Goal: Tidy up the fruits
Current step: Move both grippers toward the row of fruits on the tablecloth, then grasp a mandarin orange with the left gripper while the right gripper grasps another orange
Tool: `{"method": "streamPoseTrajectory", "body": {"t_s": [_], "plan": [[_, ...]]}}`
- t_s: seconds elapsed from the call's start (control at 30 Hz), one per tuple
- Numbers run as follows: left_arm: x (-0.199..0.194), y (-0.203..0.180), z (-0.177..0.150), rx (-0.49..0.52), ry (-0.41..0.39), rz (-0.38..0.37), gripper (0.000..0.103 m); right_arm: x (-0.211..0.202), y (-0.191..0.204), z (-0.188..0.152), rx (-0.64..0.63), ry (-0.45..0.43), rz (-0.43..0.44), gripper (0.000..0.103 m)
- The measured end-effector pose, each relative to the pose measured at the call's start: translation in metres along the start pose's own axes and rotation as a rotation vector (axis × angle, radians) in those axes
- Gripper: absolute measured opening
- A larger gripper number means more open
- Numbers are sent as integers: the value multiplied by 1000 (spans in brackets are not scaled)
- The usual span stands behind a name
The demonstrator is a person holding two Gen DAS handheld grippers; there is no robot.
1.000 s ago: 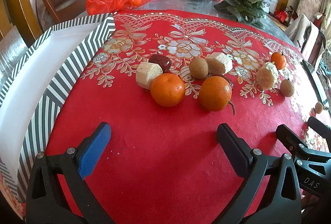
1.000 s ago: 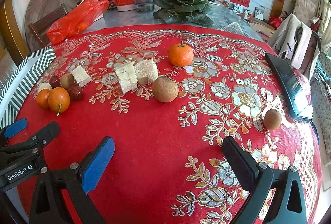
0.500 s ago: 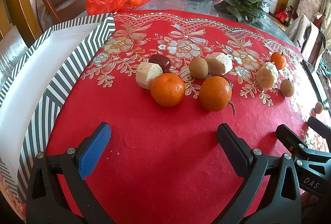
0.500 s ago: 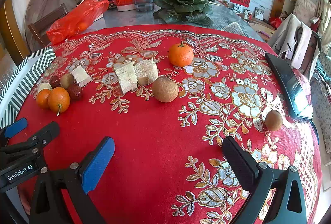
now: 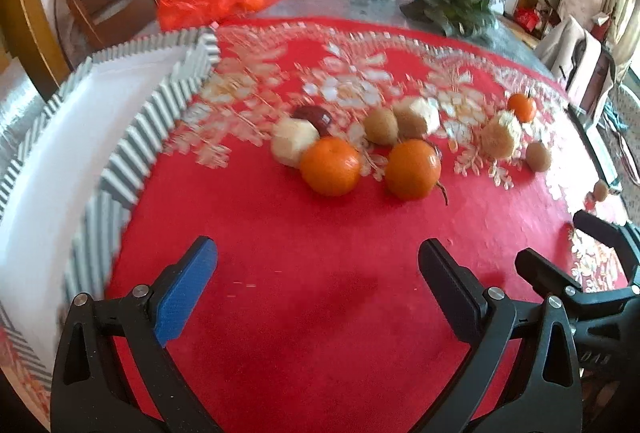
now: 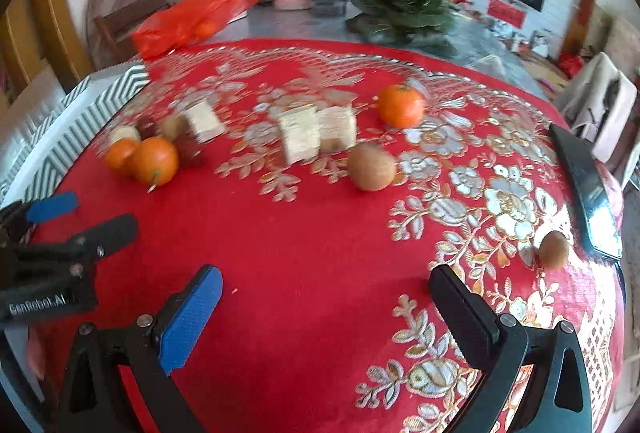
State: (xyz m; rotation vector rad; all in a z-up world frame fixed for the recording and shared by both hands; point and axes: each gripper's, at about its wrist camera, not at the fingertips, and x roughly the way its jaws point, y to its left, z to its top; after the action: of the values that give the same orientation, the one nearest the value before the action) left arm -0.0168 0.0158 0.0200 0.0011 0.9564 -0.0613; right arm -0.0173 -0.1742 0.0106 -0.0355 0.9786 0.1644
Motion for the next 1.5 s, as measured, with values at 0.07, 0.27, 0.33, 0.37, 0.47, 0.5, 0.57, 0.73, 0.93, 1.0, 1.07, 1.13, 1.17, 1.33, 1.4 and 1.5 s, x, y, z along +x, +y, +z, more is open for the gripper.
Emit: {"method": "streamPoseTrajectory", "body": {"t_s": [0.07, 0.27, 0.33, 0.37, 0.47, 0.5, 0.57, 0.73, 0.93, 1.0, 1.07, 1.13, 1.17, 1.33, 1.4, 1.5], "plan": [[-10, 6, 3, 5, -27, 9, 102, -4, -2, 0, 26, -4, 24, 103], [-21, 30, 15, -35, -51, 0, 102, -22, 5, 9, -2, -47, 41, 103], [-21, 32, 17, -32, -54, 5, 102, -28, 8, 11, -14, -66, 52, 103], [-20, 32, 18, -31, -55, 4, 102, -30, 10, 12, -23, -69, 50, 103], [-18, 33, 19, -37, -48, -6, 102, -31, 11, 14, -40, -73, 40, 103], [-18, 33, 18, -38, -48, -7, 102, -31, 11, 14, -42, -73, 40, 103], [-16, 32, 19, -36, -46, -3, 102, -31, 11, 15, -43, -70, 42, 103], [-11, 30, 21, -44, -39, 1, 101, -29, 11, 15, -48, -64, 41, 103], [-6, 27, 25, -49, -34, 10, 99, -28, 14, 16, -67, -56, 39, 103], [-5, 27, 26, -56, -33, 11, 99, -27, 14, 15, -72, -54, 36, 103], [-4, 27, 28, -63, -35, 15, 99, -26, 14, 15, -74, -51, 35, 103], [-3, 28, 29, -71, -34, 19, 99, -24, 14, 15, -76, -47, 36, 103], [-2, 28, 30, -73, -32, 20, 99, -23, 13, 15, -77, -45, 35, 103], [0, 30, 32, -91, -29, 26, 99, -21, 10, 15, -73, -41, 37, 103], [2, 32, 33, -97, -24, 27, 99, -20, 9, 15, -74, -40, 39, 103], [2, 32, 34, -102, -23, 32, 99, -19, 10, 15, -82, -35, 42, 103]]}}
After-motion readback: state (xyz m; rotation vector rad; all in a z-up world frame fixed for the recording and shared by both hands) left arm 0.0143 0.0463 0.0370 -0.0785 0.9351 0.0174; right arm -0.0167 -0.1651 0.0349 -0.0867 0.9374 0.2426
